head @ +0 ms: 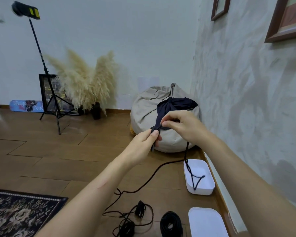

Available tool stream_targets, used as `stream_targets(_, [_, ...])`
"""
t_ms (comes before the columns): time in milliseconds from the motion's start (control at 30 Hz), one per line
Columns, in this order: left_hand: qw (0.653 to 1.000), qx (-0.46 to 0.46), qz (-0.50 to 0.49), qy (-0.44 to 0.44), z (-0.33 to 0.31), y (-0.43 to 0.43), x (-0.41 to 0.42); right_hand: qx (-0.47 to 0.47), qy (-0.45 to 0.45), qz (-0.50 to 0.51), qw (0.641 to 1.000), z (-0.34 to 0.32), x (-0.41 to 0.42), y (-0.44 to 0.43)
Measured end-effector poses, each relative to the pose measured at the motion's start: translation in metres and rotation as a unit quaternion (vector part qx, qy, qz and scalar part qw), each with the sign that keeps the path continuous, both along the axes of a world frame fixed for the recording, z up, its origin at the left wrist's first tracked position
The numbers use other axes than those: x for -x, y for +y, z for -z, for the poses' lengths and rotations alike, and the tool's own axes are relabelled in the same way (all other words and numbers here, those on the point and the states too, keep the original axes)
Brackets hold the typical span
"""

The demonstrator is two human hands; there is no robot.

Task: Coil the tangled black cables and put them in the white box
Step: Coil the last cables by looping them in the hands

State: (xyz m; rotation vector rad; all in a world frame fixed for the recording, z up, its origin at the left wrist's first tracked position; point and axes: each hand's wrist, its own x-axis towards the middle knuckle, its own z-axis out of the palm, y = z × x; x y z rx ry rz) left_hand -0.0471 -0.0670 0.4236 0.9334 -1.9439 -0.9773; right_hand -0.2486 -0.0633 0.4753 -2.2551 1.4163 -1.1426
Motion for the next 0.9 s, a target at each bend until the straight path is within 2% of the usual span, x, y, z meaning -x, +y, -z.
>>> stream_targets(100, [1.0, -0.002, 0.015, 0.017, -0.003, 0.002, -0.002, 0.01, -0.033, -0.01, 0.999, -0.001, -0.001, 0.004])
stream_targets(233, [0.999, -0.016, 0.026, 0.018, -0.002, 0.005, -0.006, -0.024, -0.061, 0.004, 0.998, 0.014, 0.004, -0.001])
stream_targets(400, [0.999, -0.017, 0.021, 0.026, -0.007, 0.008, -0.008, -0.057, -0.086, -0.052, 0.993, 0.001, 0.004, 0.006])
stream_targets(567, [0.995, 0.003, 0.071, 0.072, -0.017, 0.019, -0.004, -0.059, -0.222, -0.049, 0.972, 0.009, -0.005, 0.008])
stream_targets(700, [0.993, 0.0, 0.08, 0.085, -0.022, 0.021, -0.004, -0.094, -0.287, -0.041, 0.953, 0.033, -0.015, 0.002])
stream_targets(833, [0.992, 0.003, 0.069, 0.108, -0.022, 0.019, -0.002, -0.135, -0.277, -0.044, 0.95, 0.051, -0.041, 0.003])
stream_targets(900, [0.992, -0.002, 0.048, 0.12, -0.021, 0.016, -0.001, -0.156, -0.236, -0.017, 0.959, 0.058, -0.054, 0.001])
